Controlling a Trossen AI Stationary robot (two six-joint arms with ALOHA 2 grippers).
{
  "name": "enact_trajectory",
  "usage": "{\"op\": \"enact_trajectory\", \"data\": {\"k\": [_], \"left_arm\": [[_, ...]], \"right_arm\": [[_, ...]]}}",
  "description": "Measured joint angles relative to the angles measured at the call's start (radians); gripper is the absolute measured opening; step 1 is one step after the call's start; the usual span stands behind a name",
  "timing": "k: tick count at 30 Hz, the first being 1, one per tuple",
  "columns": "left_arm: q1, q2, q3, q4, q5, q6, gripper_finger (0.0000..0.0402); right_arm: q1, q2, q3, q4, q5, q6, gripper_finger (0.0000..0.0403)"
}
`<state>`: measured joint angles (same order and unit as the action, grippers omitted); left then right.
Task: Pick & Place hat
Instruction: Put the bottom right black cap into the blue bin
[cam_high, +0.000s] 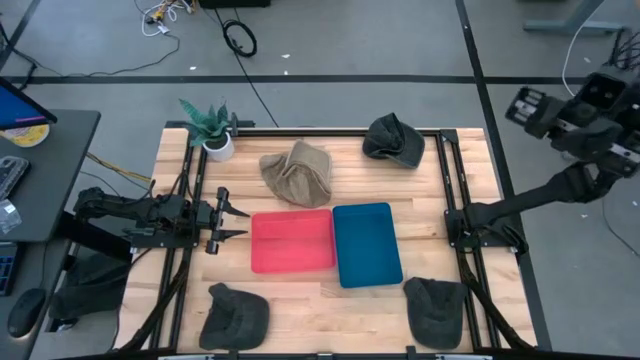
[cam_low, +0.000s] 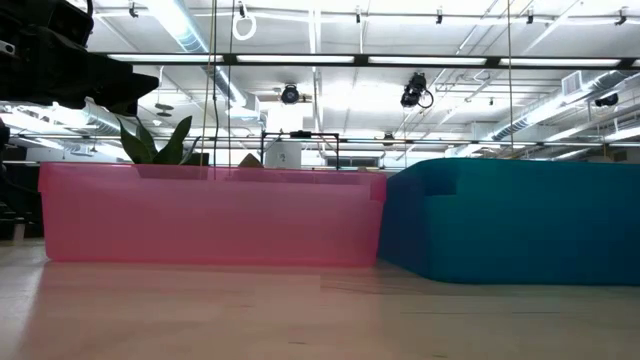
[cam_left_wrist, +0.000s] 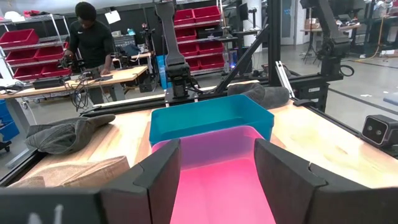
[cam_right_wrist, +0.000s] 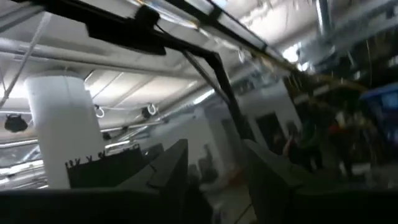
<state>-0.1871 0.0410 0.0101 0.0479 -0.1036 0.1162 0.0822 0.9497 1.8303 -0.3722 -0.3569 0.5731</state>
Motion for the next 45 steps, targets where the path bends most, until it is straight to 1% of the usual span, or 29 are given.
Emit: {"op": "enact_trajectory", "data": {"k": [3,6,11,13,19,25,29,33,37,39,42,45], "left_arm": [[0.000,0.000,0.000,0.000,0.000,0.000,0.0209],[0.000,0.000,0.000,0.000,0.000,0.000,0.0209],[0.000,0.000,0.000,0.000,0.000,0.000,0.0209],[0.000,0.000,0.000,0.000,0.000,0.000,0.0209],[0.000,0.000,0.000,0.000,0.000,0.000,0.0209],[0.000,0.000,0.000,0.000,0.000,0.000,0.0209],[0.000,0.000,0.000,0.000,0.000,0.000,0.0209],[0.000,0.000,0.000,0.000,0.000,0.000,0.0209],[0.000,0.000,0.000,0.000,0.000,0.000,0.0209],[0.000,0.000,0.000,0.000,0.000,0.000,0.0209],[0.000,0.000,0.000,0.000,0.000,0.000,0.0209],[0.000,0.000,0.000,0.000,0.000,0.000,0.0209]], "right_arm": [[0.002,0.056,0.087,-0.130,-0.003,0.085,0.0155],[0.015,0.101,0.140,-0.249,0.008,0.159,0.0155],[0.061,0.176,0.178,-0.414,0.036,0.247,0.0155],[0.095,0.204,0.179,-0.475,0.068,0.281,0.0155],[0.244,0.299,0.178,-0.587,0.197,0.308,0.0155],[0.451,0.398,0.178,-0.599,0.338,0.354,0.0155],[0.579,0.457,0.178,-0.664,0.433,0.435,0.0155],[0.695,0.509,0.178,-0.805,0.528,0.517,0.0155],[0.813,0.554,0.178,-0.989,0.614,0.664,0.0155],[0.862,0.578,0.165,-1.037,0.633,0.721,0.0155],[0.914,0.606,0.118,-1.042,0.634,0.762,0.0155],[0.944,0.615,0.037,-1.048,0.628,0.796,0.0155]]}}
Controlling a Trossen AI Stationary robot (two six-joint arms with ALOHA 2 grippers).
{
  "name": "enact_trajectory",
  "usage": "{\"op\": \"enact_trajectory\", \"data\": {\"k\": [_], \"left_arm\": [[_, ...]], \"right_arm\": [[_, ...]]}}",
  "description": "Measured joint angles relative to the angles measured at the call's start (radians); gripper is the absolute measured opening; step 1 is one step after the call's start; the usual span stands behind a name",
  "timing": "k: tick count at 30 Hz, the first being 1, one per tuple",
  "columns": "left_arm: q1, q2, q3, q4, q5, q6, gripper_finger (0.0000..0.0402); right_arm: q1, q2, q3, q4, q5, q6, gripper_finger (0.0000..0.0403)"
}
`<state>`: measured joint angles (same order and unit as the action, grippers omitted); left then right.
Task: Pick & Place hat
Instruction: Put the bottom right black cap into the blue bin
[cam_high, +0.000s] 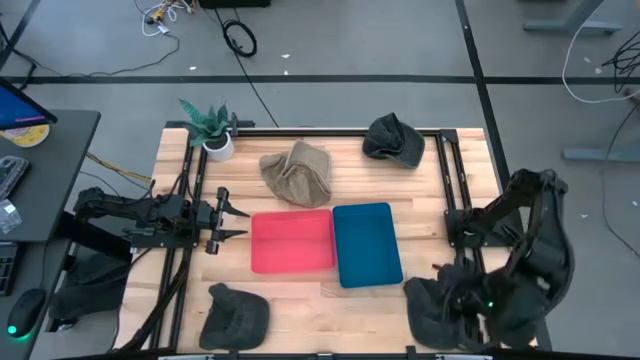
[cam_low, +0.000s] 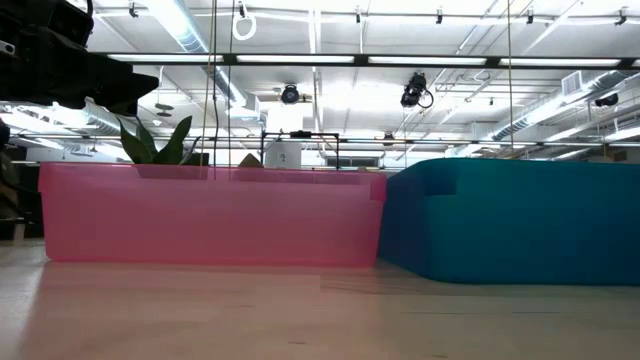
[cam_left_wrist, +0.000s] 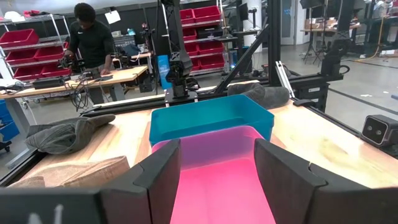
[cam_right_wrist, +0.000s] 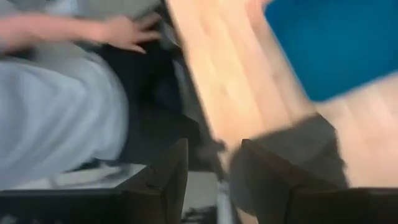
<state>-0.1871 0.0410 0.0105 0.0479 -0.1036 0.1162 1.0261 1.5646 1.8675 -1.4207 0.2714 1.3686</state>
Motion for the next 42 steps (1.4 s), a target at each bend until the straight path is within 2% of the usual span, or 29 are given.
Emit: {"op": "enact_trajectory", "data": {"k": [5,10,18,29,42], "left_arm": [[0.000,0.000,0.000,0.000,0.000,0.000,0.0209],[0.000,0.000,0.000,0.000,0.000,0.000,0.0209],[0.000,0.000,0.000,0.000,0.000,0.000,0.0209],[0.000,0.000,0.000,0.000,0.000,0.000,0.0209],[0.000,0.000,0.000,0.000,0.000,0.000,0.0209]], "right_arm": [[0.019,-0.001,-0.219,0.009,-0.155,0.110,0.0155],[0.026,-0.001,-0.428,0.154,-0.278,0.086,0.0155],[0.020,-0.002,-0.606,0.404,-0.240,-0.070,0.0155],[0.008,-0.011,-0.810,0.534,-0.335,-0.048,0.0155],[0.008,-0.014,-0.951,0.701,-0.386,-0.007,0.0155]]}}
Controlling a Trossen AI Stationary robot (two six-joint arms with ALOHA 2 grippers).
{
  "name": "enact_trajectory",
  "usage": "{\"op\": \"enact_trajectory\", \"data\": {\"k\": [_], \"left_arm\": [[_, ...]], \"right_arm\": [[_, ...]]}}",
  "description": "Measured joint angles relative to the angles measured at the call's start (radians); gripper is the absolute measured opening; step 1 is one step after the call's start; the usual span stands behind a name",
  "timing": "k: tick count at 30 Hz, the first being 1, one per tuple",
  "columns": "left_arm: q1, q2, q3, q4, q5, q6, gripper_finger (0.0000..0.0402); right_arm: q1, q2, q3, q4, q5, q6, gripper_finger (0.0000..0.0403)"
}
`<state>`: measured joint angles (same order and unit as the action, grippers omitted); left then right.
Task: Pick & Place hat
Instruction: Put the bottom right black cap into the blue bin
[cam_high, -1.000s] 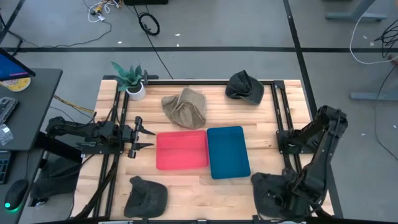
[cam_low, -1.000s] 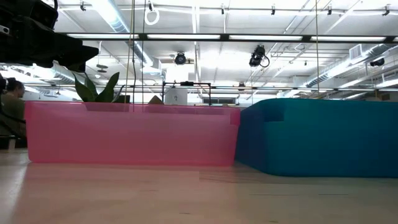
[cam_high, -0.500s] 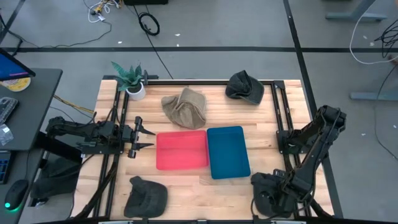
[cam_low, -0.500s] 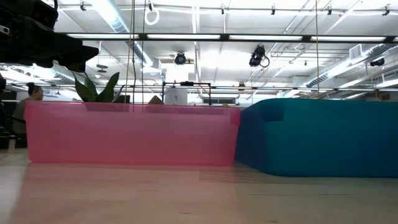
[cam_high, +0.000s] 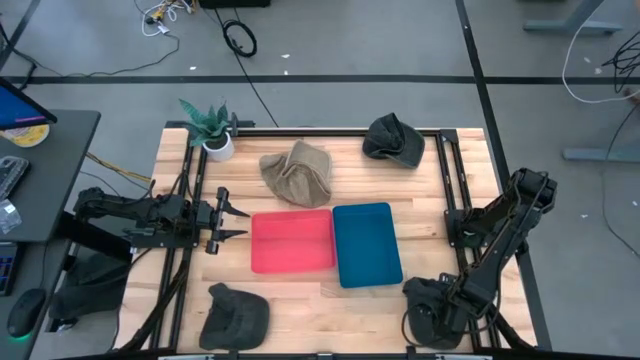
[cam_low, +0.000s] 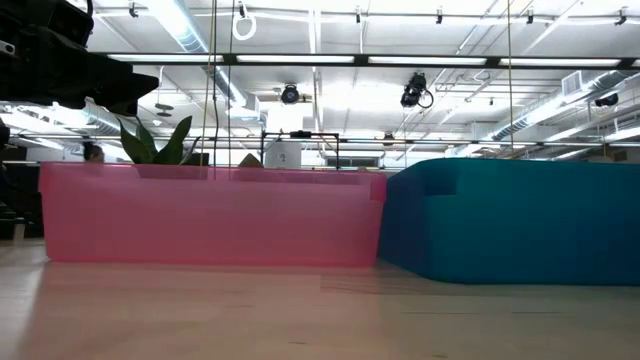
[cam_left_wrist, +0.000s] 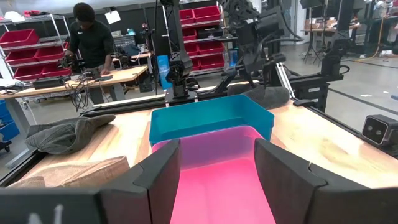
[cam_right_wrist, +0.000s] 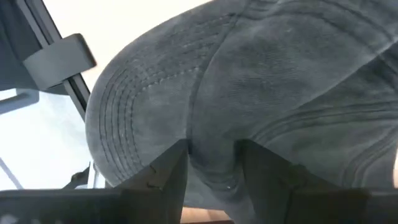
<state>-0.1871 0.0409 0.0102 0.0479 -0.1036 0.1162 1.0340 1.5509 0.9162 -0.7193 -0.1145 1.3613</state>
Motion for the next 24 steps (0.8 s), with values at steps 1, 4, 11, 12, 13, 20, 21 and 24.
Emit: {"op": "enact_trajectory", "data": {"k": [1,4,11,12,13,20,21,24], "left_arm": [[0.000,0.000,0.000,0.000,0.000,0.000,0.0209],[0.000,0.000,0.000,0.000,0.000,0.000,0.0209],[0.000,0.000,0.000,0.000,0.000,0.000,0.0209],[0.000,0.000,0.000,0.000,0.000,0.000,0.0209],[0.000,0.000,0.000,0.000,0.000,0.000,0.0209],[0.000,0.000,0.000,0.000,0.000,0.000,0.0209],[0.000,0.000,0.000,0.000,0.000,0.000,0.0209],[0.000,0.000,0.000,0.000,0.000,0.000,0.0209]], "right_arm": [[0.000,0.000,-0.004,0.005,-0.001,0.005,0.0155],[0.000,0.000,-0.005,0.006,-0.002,0.019,0.0155],[0.000,0.000,-0.006,0.010,-0.009,0.027,0.0155],[0.000,0.000,-0.006,0.010,-0.009,0.026,0.0155],[0.000,0.000,-0.006,0.010,-0.009,0.022,0.0155],[-0.003,0.000,-0.006,0.001,-0.013,0.030,0.0150],[-0.003,0.000,-0.006,0.010,-0.025,0.034,0.0141],[-0.006,0.000,-0.006,0.028,-0.068,0.009,0.0079]]}}
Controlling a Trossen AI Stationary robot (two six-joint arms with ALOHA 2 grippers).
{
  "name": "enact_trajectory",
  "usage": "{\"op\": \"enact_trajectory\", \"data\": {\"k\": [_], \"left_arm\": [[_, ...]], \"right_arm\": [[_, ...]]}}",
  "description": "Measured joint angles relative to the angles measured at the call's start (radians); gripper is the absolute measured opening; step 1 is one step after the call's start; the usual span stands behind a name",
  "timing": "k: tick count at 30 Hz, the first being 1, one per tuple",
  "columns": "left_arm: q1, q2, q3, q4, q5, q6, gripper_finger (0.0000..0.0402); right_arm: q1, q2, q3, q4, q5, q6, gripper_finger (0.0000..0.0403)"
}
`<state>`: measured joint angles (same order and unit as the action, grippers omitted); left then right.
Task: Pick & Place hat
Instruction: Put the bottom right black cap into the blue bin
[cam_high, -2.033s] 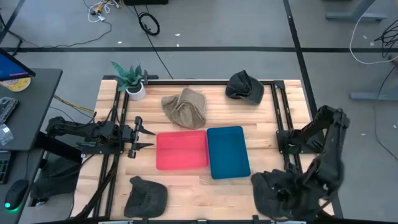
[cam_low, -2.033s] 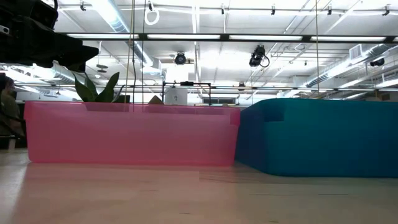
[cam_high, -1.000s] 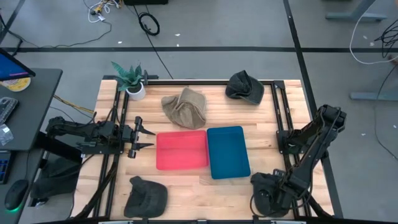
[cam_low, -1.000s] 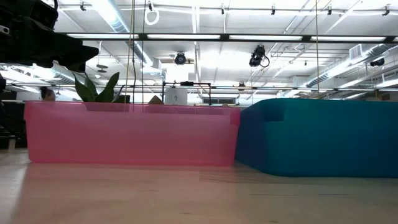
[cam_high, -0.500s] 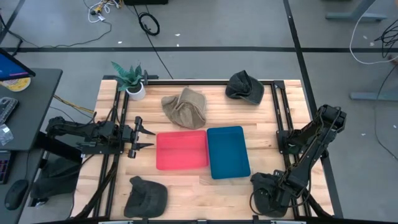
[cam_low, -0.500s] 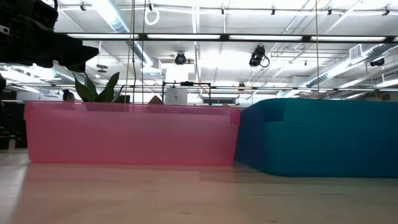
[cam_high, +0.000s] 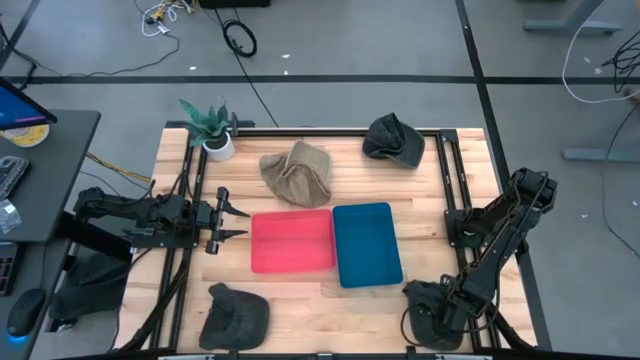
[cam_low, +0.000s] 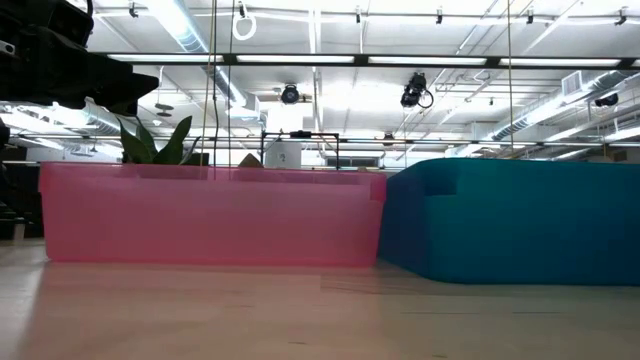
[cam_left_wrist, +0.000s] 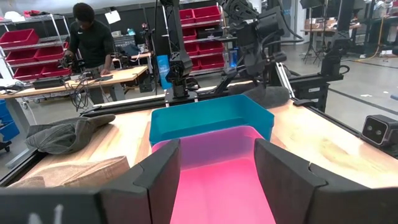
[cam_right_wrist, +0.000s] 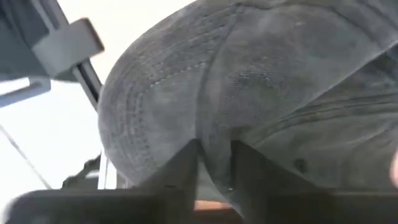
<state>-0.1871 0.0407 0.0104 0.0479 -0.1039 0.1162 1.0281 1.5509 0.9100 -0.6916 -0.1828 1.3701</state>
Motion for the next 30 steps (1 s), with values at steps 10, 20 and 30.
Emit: {"op": "enact_trajectory", "data": {"k": [10,20,30], "left_arm": [[0.000,0.000,0.000,0.000,0.000,0.000,0.0209],[0.000,0.000,0.000,0.000,0.000,0.000,0.0209],[0.000,0.000,0.000,0.000,0.000,0.000,0.0209]], "right_arm": [[-0.050,0.001,0.019,0.004,-0.054,-0.103,0.0006],[-0.124,0.001,0.256,-0.160,-0.098,-0.260,0.0002],[-0.229,0.000,0.507,-0.532,-0.008,-0.413,0.0001]]}}
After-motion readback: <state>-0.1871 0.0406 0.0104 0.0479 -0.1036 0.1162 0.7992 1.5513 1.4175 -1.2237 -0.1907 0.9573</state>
